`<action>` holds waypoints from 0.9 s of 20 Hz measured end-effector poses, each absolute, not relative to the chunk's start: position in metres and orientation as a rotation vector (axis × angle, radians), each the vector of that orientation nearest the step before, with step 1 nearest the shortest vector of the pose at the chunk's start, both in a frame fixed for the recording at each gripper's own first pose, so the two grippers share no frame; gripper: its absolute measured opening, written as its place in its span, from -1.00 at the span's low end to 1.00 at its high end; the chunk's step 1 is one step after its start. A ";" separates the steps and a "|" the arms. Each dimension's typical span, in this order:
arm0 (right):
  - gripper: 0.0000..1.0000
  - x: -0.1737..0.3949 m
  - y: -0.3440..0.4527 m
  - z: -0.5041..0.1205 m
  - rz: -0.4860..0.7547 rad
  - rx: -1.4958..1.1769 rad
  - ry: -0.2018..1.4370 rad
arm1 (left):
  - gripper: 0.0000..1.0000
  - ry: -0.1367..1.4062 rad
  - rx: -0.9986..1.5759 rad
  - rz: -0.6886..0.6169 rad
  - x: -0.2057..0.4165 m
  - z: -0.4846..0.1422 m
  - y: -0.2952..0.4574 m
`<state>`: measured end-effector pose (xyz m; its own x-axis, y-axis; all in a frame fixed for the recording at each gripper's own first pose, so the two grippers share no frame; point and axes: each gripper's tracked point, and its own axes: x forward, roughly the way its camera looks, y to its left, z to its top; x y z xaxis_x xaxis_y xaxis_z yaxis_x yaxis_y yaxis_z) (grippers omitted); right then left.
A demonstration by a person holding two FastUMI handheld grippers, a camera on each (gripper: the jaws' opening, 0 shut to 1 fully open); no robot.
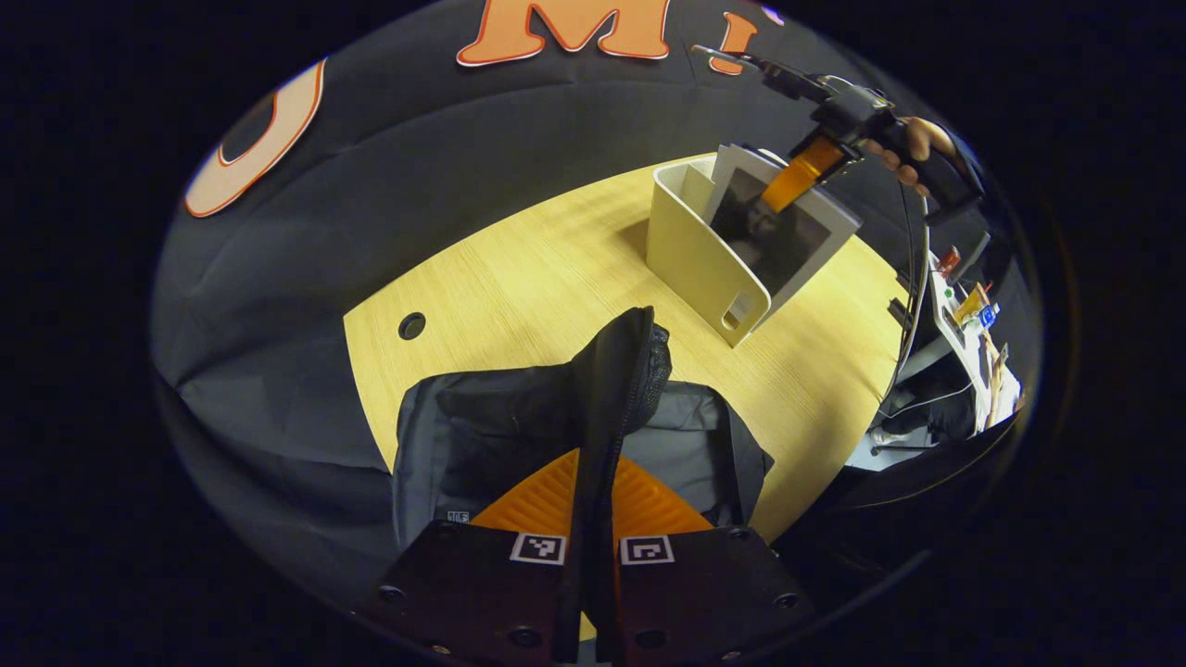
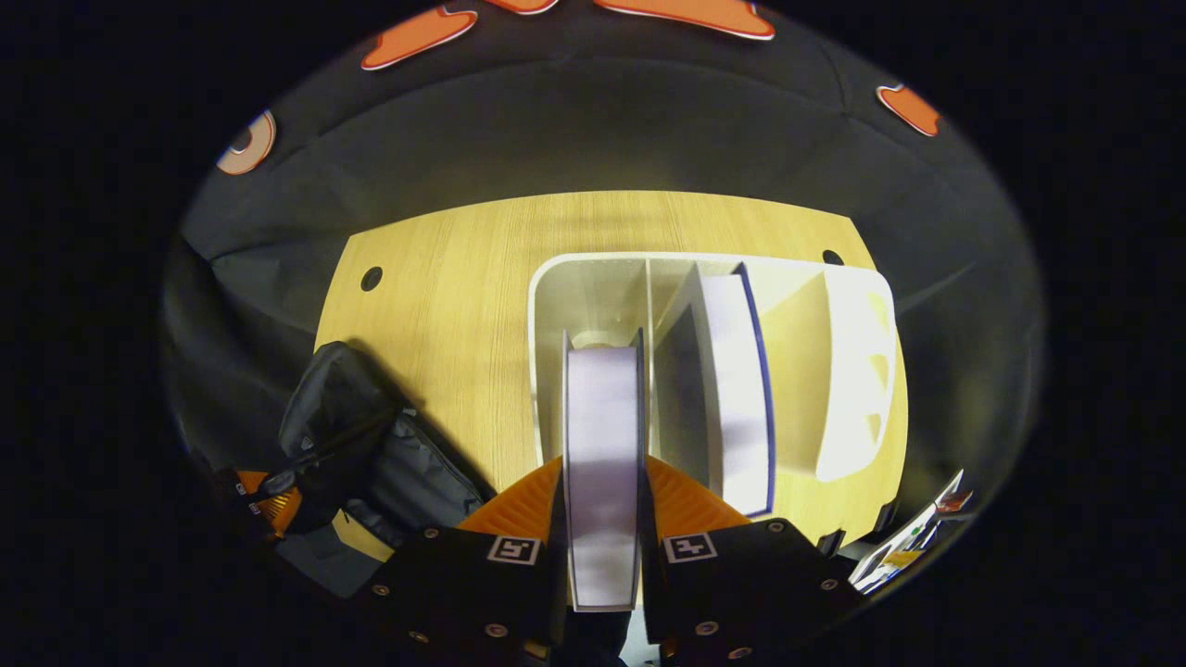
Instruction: Open the schoolbag, grab two books from the bookshelf and put them into the schoolbag.
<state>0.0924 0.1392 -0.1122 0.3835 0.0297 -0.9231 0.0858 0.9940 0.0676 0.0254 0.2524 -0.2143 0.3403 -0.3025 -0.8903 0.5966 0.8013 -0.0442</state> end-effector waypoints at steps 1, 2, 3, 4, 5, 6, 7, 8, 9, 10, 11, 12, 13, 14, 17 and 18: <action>-0.32 0.084 0.137 -0.107 -0.039 0.121 1.167 | -0.85 1.072 0.316 -0.600 0.025 -0.214 0.250; -0.32 0.076 0.134 -0.103 -0.041 0.135 1.158 | -0.84 1.071 0.320 -0.602 0.024 -0.214 0.249; -0.32 0.063 0.130 -0.100 -0.039 0.145 1.151 | -0.85 1.071 0.324 -0.605 0.023 -0.215 0.246; -0.32 0.053 0.126 -0.097 -0.040 0.155 1.143 | -0.85 1.073 0.327 -0.605 0.021 -0.216 0.244; -0.32 0.041 0.123 -0.094 -0.036 0.161 1.134 | -0.85 1.071 0.333 -0.607 0.020 -0.216 0.244; -0.32 0.030 0.121 -0.092 -0.030 0.178 1.129 | -0.85 1.074 0.336 -0.607 0.018 -0.218 0.242; -0.32 0.017 0.121 -0.090 -0.024 0.208 1.130 | -0.85 1.075 0.337 -0.609 0.017 -0.219 0.239; -0.32 0.007 0.121 -0.087 -0.020 0.234 1.124 | -0.85 1.078 0.336 -0.608 0.016 -0.220 0.238; -0.32 -0.004 0.118 -0.084 -0.018 0.246 1.116 | -0.85 1.080 0.335 -0.602 0.016 -0.220 0.237; -0.32 -0.014 0.115 -0.083 -0.014 0.254 1.107 | -0.85 1.079 0.334 -0.600 0.016 -0.221 0.236; -0.32 -0.024 0.112 -0.081 -0.009 0.257 1.098 | -0.85 1.079 0.331 -0.598 0.015 -0.221 0.234; -0.33 -0.032 0.111 -0.080 -0.006 0.262 1.091 | -0.85 1.077 0.333 -0.598 0.013 -0.220 0.233; -0.35 -0.041 0.112 -0.079 0.001 0.265 1.086 | -0.85 1.075 0.333 -0.592 0.013 -0.220 0.232; -0.35 -0.048 0.113 -0.079 0.005 0.272 1.078 | -0.85 1.074 0.329 -0.589 0.012 -0.220 0.231; -0.36 -0.070 0.128 -0.080 0.060 0.319 1.059 | -0.85 1.070 0.328 -0.584 0.009 -0.218 0.230; -0.36 -0.075 0.135 -0.081 0.077 0.346 1.056 | -0.85 1.068 0.330 -0.584 0.008 -0.217 0.229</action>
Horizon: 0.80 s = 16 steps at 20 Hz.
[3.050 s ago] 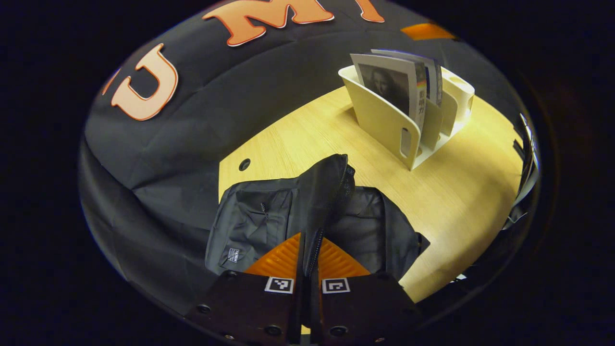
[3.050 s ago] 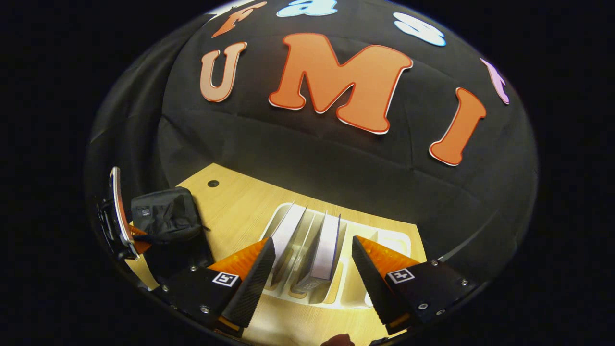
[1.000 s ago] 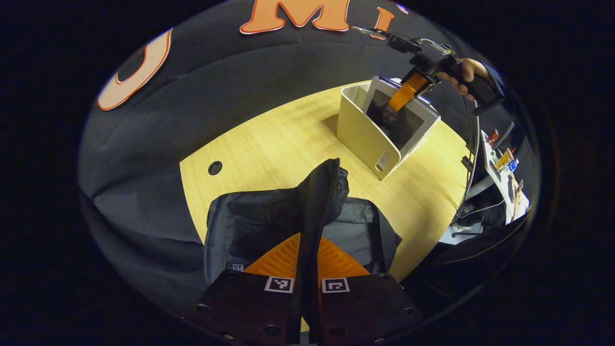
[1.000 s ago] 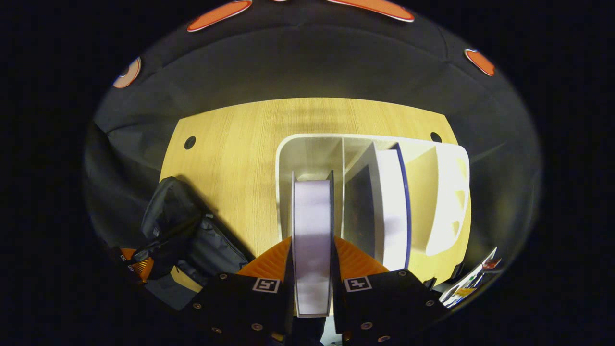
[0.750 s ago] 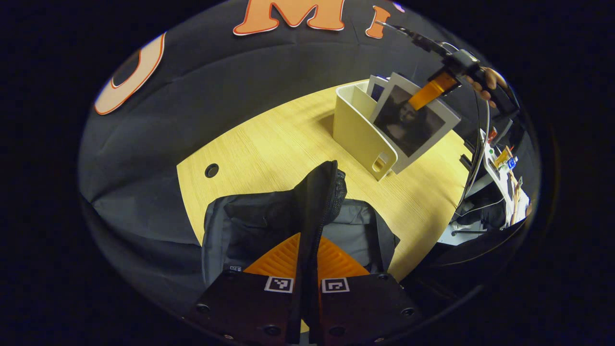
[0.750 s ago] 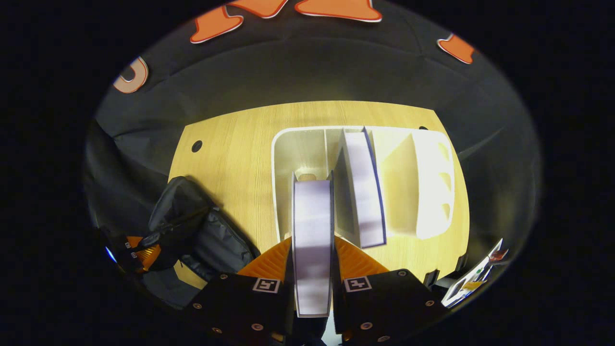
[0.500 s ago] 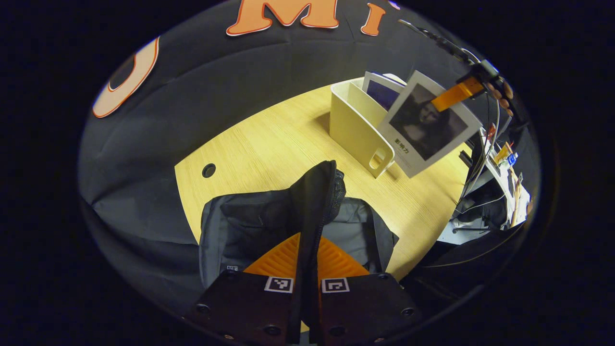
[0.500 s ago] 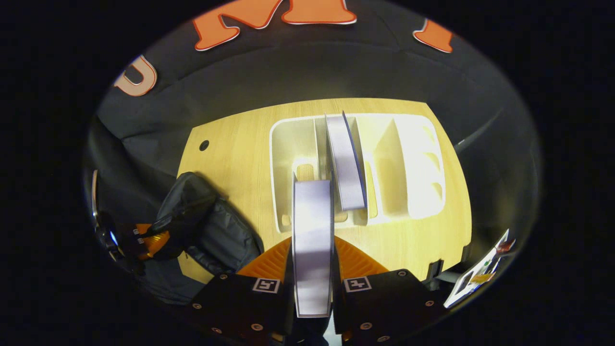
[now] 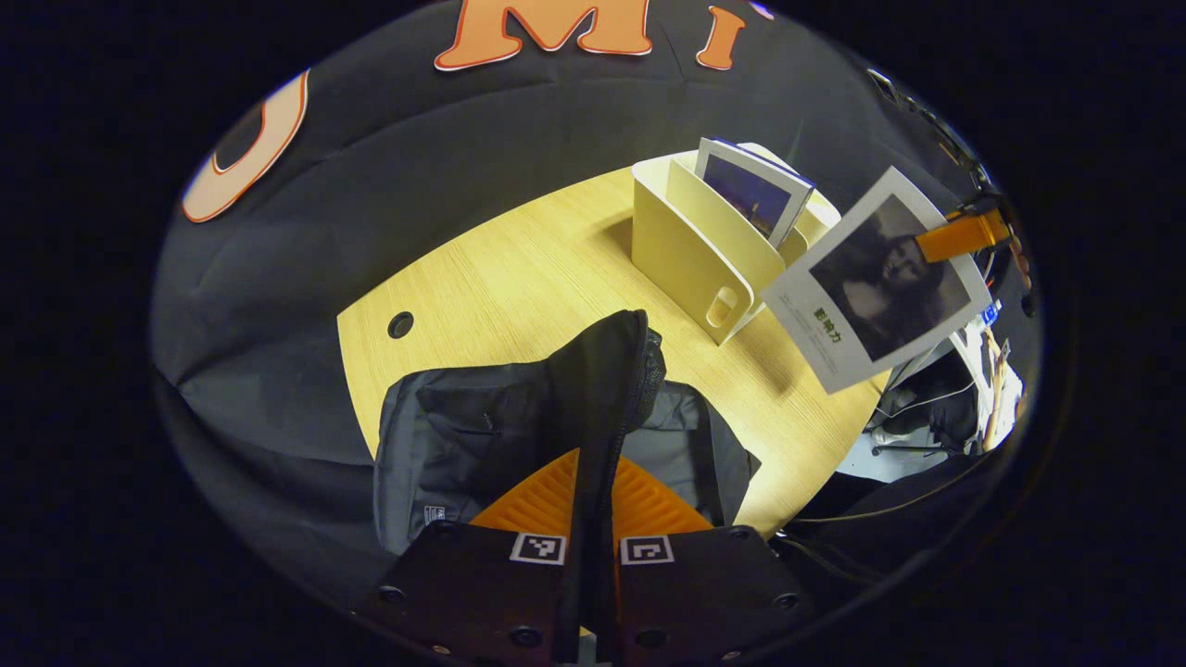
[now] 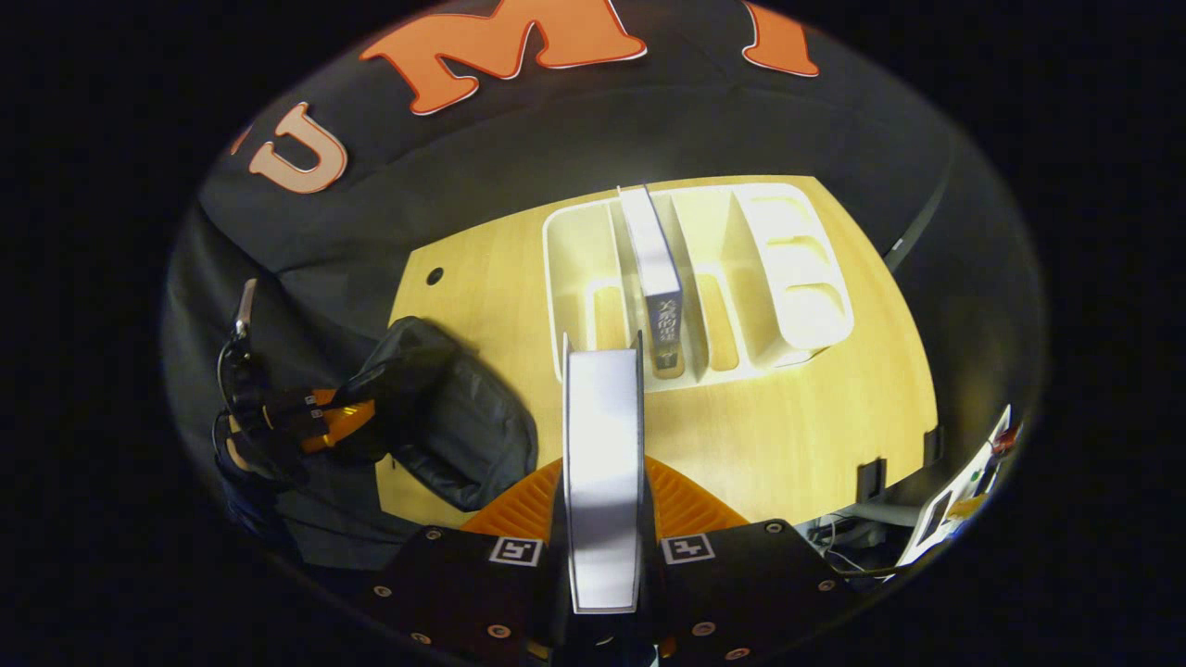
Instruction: Open the schoolbag, grab two books from the bookshelf and put them into the schoolbag.
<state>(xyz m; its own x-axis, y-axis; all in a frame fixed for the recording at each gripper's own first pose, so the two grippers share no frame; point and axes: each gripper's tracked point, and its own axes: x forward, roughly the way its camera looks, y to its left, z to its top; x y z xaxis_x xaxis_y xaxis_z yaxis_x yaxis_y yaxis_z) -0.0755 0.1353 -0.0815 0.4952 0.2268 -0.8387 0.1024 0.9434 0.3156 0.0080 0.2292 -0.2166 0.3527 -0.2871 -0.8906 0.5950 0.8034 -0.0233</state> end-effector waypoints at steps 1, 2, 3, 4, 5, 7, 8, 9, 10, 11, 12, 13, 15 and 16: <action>-0.35 -0.078 0.141 -0.086 0.099 0.369 1.053 | -0.85 1.066 0.333 -0.580 0.008 -0.216 0.230; -0.36 -0.082 0.149 -0.088 0.118 0.394 1.049 | -0.85 1.065 0.330 -0.578 0.008 -0.216 0.229; -0.36 -0.088 0.161 -0.092 0.146 0.433 1.047 | -0.85 1.067 0.326 -0.574 0.007 -0.215 0.228; -0.36 -0.088 0.168 -0.095 0.162 0.467 1.040 | -0.85 1.064 0.321 -0.572 0.007 -0.213 0.228; -0.36 -0.091 0.175 -0.100 0.176 0.496 1.038 | -0.85 1.065 0.314 -0.570 0.007 -0.213 0.227; -0.36 -0.092 0.187 -0.109 0.196 0.539 1.032 | -0.85 1.062 0.305 -0.566 0.007 -0.209 0.225; -0.36 -0.090 0.193 -0.112 0.210 0.556 1.027 | -0.84 1.057 0.300 -0.562 0.008 -0.207 0.224; -0.38 -0.088 0.200 -0.114 0.226 0.576 1.020 | -0.85 1.055 0.291 -0.563 0.009 -0.204 0.223; -0.38 -0.085 0.208 -0.116 0.245 0.597 1.011 | -0.85 1.053 0.281 -0.561 0.010 -0.201 0.221; -0.38 -0.083 0.214 -0.118 0.262 0.622 1.000 | -0.85 1.051 0.272 -0.564 0.011 -0.201 0.218; -0.38 -0.079 0.223 -0.119 0.286 0.646 0.987 | -0.85 1.049 0.264 -0.562 0.011 -0.199 0.216; -0.38 -0.075 0.234 -0.122 0.304 0.672 0.975 | -0.85 1.047 0.255 -0.565 0.009 -0.198 0.214; -0.39 -0.070 0.249 -0.128 0.332 0.724 0.962 | -0.85 1.040 0.236 -0.561 0.009 -0.197 0.211; -0.39 -0.067 0.256 -0.131 0.343 0.750 0.956 | -0.85 1.033 0.227 -0.562 0.008 -0.195 0.208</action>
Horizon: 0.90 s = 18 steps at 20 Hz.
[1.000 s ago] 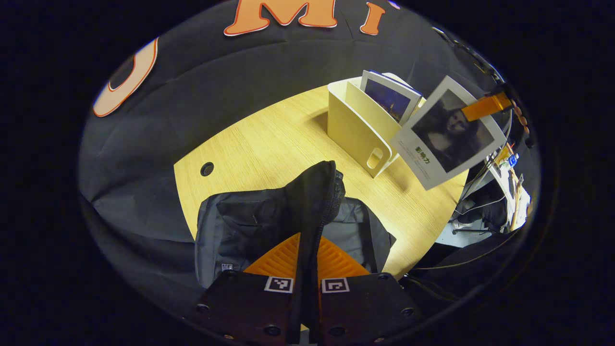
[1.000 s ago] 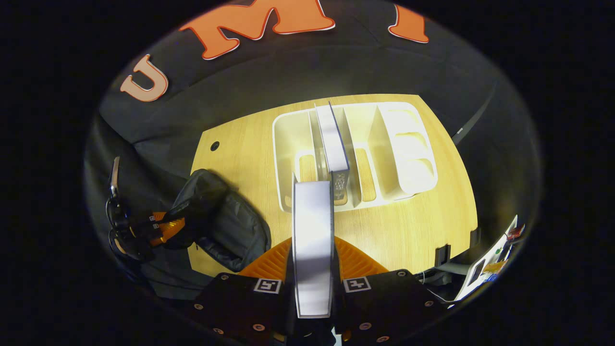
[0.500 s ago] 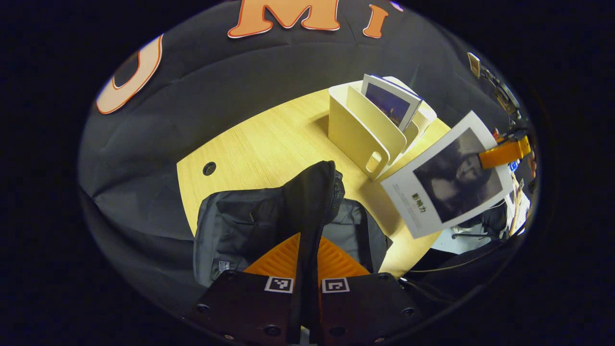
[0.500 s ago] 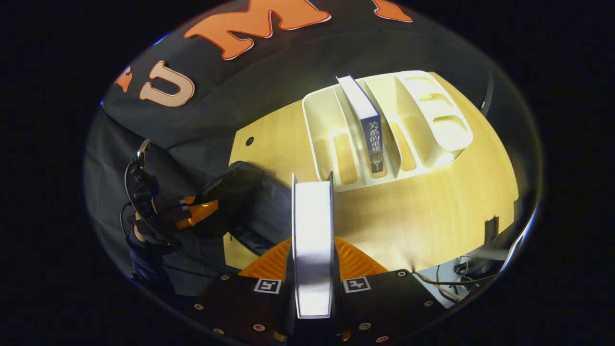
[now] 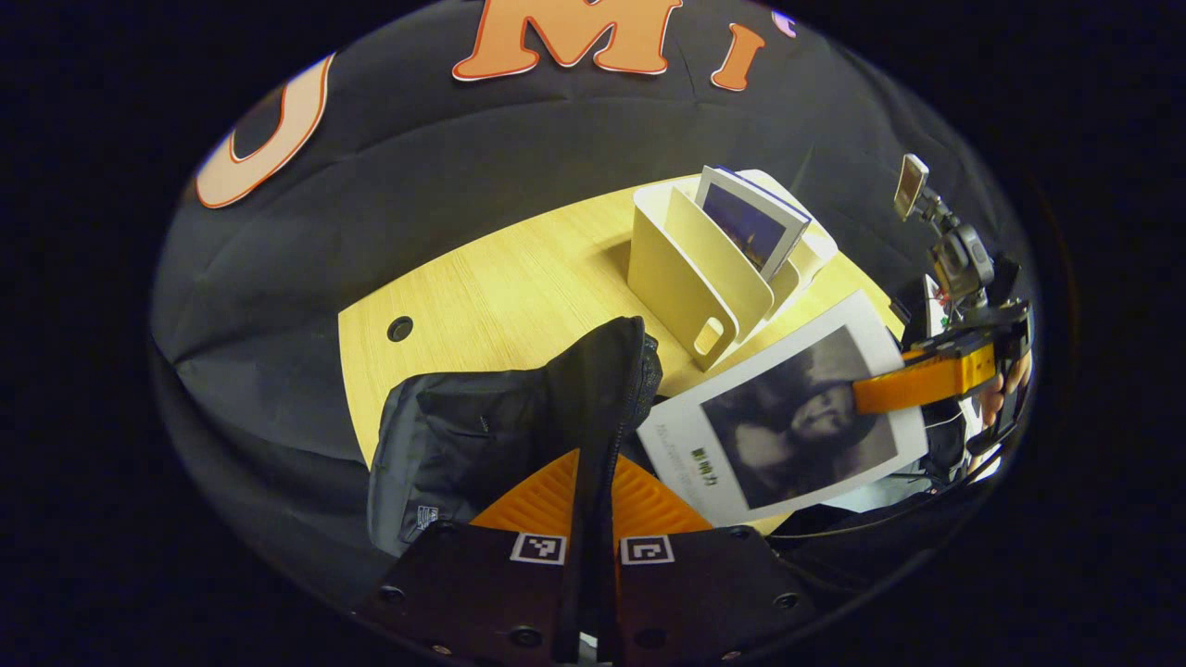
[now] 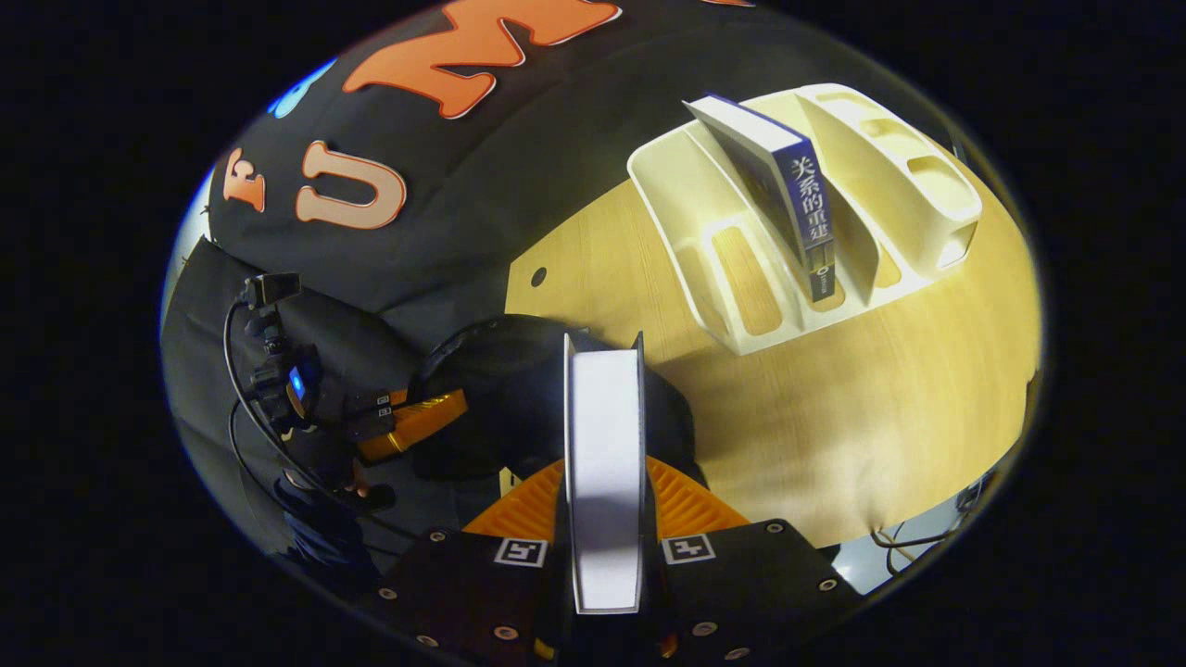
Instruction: Open the schoolbag, grab two books from the bookshelf and put them into the schoolbag.
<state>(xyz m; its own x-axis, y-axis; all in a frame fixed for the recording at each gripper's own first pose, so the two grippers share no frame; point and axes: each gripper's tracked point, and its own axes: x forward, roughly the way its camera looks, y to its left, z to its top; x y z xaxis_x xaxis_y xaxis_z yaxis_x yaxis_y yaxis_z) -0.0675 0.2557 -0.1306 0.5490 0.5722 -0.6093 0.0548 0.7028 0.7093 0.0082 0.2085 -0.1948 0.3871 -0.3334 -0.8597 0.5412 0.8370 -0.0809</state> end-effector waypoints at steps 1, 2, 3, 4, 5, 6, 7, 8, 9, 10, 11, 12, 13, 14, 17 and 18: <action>-0.39 -0.065 0.262 -0.135 0.350 0.779 0.949 | -0.85 1.026 0.216 -0.564 0.007 -0.193 0.206; -0.39 -0.063 0.268 -0.139 0.357 0.810 0.943 | -0.85 1.023 0.205 -0.566 0.006 -0.192 0.203; -0.39 -0.060 0.274 -0.144 0.361 0.842 0.939 | -0.85 1.020 0.193 -0.564 0.005 -0.192 0.201; -0.39 -0.060 0.278 -0.148 0.367 0.873 0.938 | -0.85 1.021 0.181 -0.561 0.004 -0.191 0.200; -0.39 -0.059 0.285 -0.153 0.372 0.907 0.934 | -0.85 1.019 0.169 -0.558 0.002 -0.191 0.200; -0.39 -0.056 0.293 -0.160 0.380 0.954 0.928 | -0.85 1.019 0.155 -0.556 0.000 -0.191 0.198; -0.39 -0.052 0.299 -0.164 0.384 0.987 0.921 | -0.85 1.018 0.144 -0.553 -0.001 -0.190 0.195; -0.39 -0.048 0.306 -0.168 0.385 1.018 0.914 | -0.85 1.019 0.135 -0.552 -0.003 -0.190 0.193; -0.39 -0.046 0.310 -0.169 0.390 1.045 0.899 | -0.85 1.017 0.127 -0.552 -0.005 -0.190 0.190; -0.40 -0.041 0.315 -0.172 0.392 1.067 0.883 | -0.85 1.015 0.121 -0.555 -0.005 -0.188 0.188; -0.40 -0.040 0.319 -0.176 0.400 1.075 0.872 | -0.85 1.014 0.110 -0.557 -0.006 -0.187 0.184; -0.40 -0.038 0.323 -0.181 0.399 1.077 0.866 | -0.85 1.012 0.099 -0.558 -0.007 -0.187 0.181; -0.39 -0.035 0.328 -0.186 0.401 1.083 0.858 | -0.85 1.014 0.092 -0.558 -0.009 -0.188 0.179; -0.40 -0.033 0.333 -0.190 0.403 1.093 0.855 | -0.85 1.010 0.088 -0.557 -0.008 -0.186 0.178; -0.40 -0.024 0.349 -0.200 0.404 1.136 0.835 | -0.85 1.010 0.078 -0.566 -0.011 -0.186 0.170; -0.40 -0.023 0.355 -0.205 0.404 1.136 0.846 | -0.85 1.006 0.078 -0.571 -0.012 -0.184 0.168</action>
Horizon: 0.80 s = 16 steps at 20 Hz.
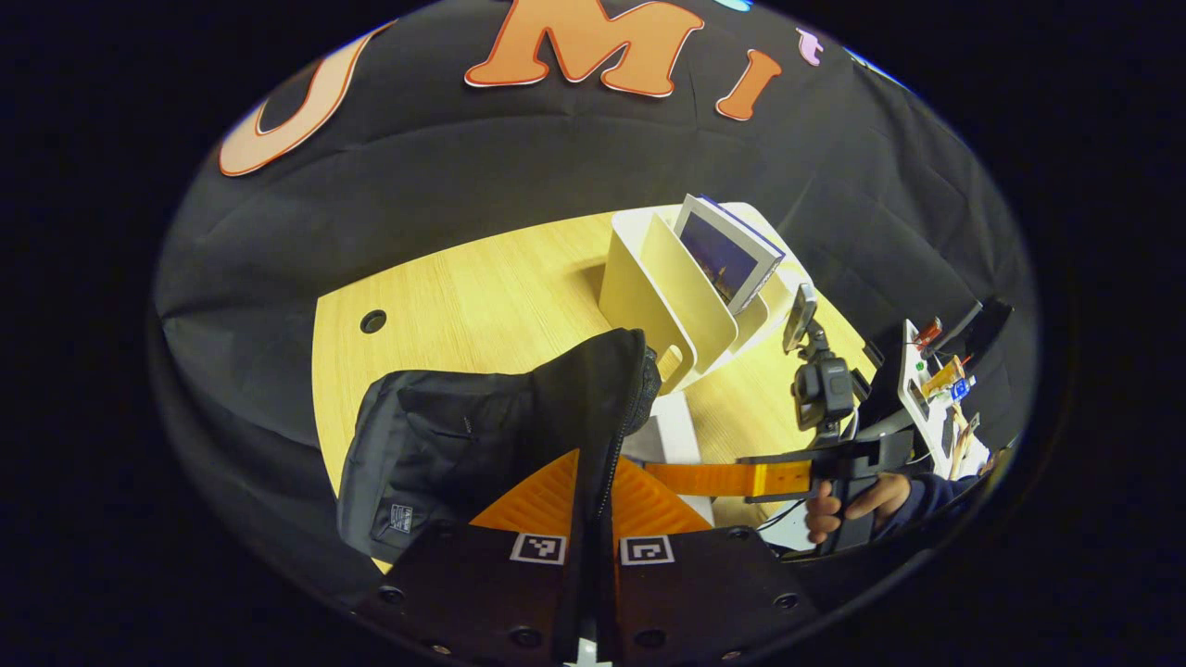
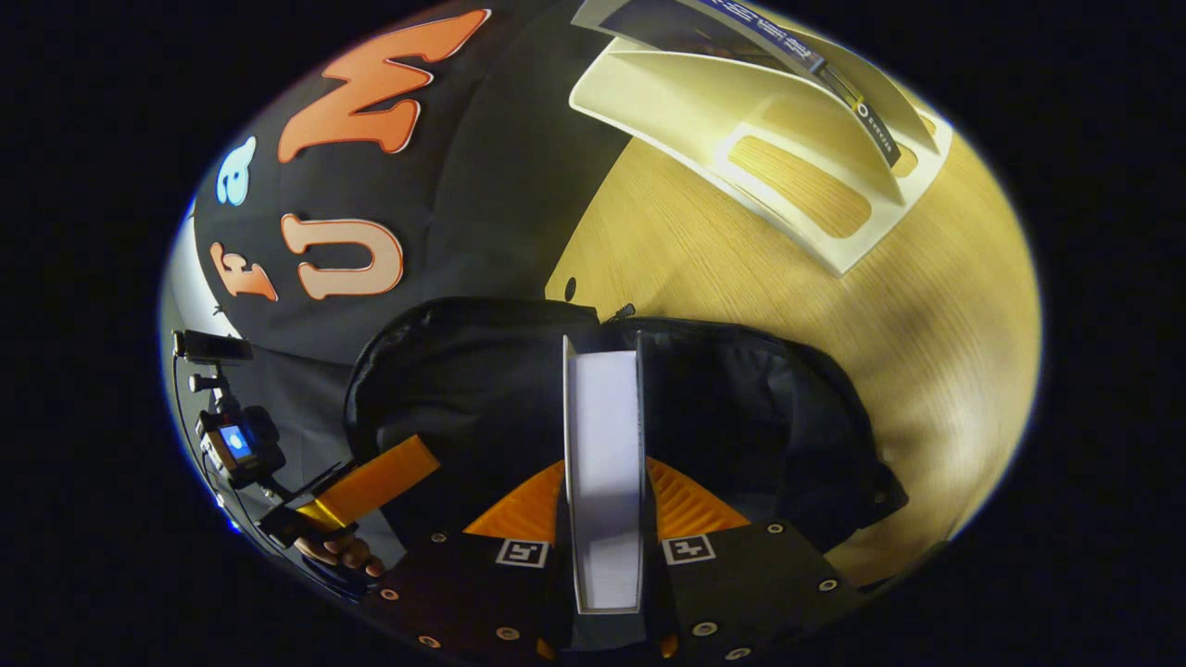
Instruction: Open the schoolbag, grab two books from the bookshelf and put them into the schoolbag.
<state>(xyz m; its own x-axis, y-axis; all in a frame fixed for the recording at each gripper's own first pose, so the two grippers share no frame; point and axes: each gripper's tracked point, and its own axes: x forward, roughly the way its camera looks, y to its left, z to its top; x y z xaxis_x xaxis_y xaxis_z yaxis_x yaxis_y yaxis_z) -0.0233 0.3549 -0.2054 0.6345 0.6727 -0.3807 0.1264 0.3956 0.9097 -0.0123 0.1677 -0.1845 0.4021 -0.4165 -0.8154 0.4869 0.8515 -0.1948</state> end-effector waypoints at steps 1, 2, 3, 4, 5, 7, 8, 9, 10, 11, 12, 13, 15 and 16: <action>-0.40 -0.023 0.361 -0.212 0.397 1.123 0.858 | -0.85 1.005 0.078 -0.573 -0.012 -0.184 0.166; -0.40 -0.021 0.366 -0.213 0.410 1.125 0.854 | -0.85 1.004 0.081 -0.575 -0.014 -0.183 0.165; -0.39 -0.020 0.370 -0.215 0.409 1.124 0.853 | -0.85 1.004 0.084 -0.573 -0.013 -0.183 0.165; -0.38 -0.019 0.373 -0.216 0.410 1.123 0.856 | -0.85 1.004 0.084 -0.573 -0.015 -0.183 0.166; -0.34 -0.018 0.375 -0.218 0.405 1.111 0.866 | -0.85 1.005 0.084 -0.568 -0.014 -0.184 0.166; -0.22 -0.021 0.371 -0.225 0.378 1.038 0.899 | -0.85 1.008 0.081 -0.567 -0.013 -0.184 0.166; -0.12 -0.025 0.368 -0.228 0.369 0.991 0.916 | -0.85 1.012 0.083 -0.570 -0.013 -0.186 0.166; 0.42 -0.028 0.366 -0.229 0.373 0.960 0.926 | -0.85 1.010 0.088 -0.569 -0.012 -0.187 0.166; -0.09 -0.033 0.361 -0.230 0.371 0.929 0.946 | -0.84 1.013 0.082 -0.570 -0.013 -0.187 0.167; 0.53 -0.037 0.356 -0.232 0.370 0.896 0.967 | -0.85 1.017 0.073 -0.564 -0.013 -0.188 0.166; 0.66 -0.042 0.348 -0.236 0.363 0.854 0.993 | -0.85 1.020 0.063 -0.563 -0.014 -0.189 0.165; 0.87 -0.048 0.342 -0.238 0.366 0.823 1.004 | -0.85 1.017 0.062 -0.554 -0.013 -0.191 0.166; 0.95 -0.054 0.327 -0.241 0.356 0.762 1.035 | -0.84 1.022 0.048 -0.532 -0.013 -0.195 0.167; 0.96 -0.056 0.317 -0.241 0.347 0.734 1.047 | -0.85 1.025 0.032 -0.525 -0.016 -0.195 0.167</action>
<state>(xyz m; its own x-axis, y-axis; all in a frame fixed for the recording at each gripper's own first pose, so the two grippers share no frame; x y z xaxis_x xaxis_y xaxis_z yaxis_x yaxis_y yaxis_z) -0.0558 0.3171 -0.2414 0.4759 0.5855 -0.6563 0.0772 0.7155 0.6943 -0.0162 0.1672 -0.1945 0.4067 -0.4017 -0.8205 0.4310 0.8763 -0.2153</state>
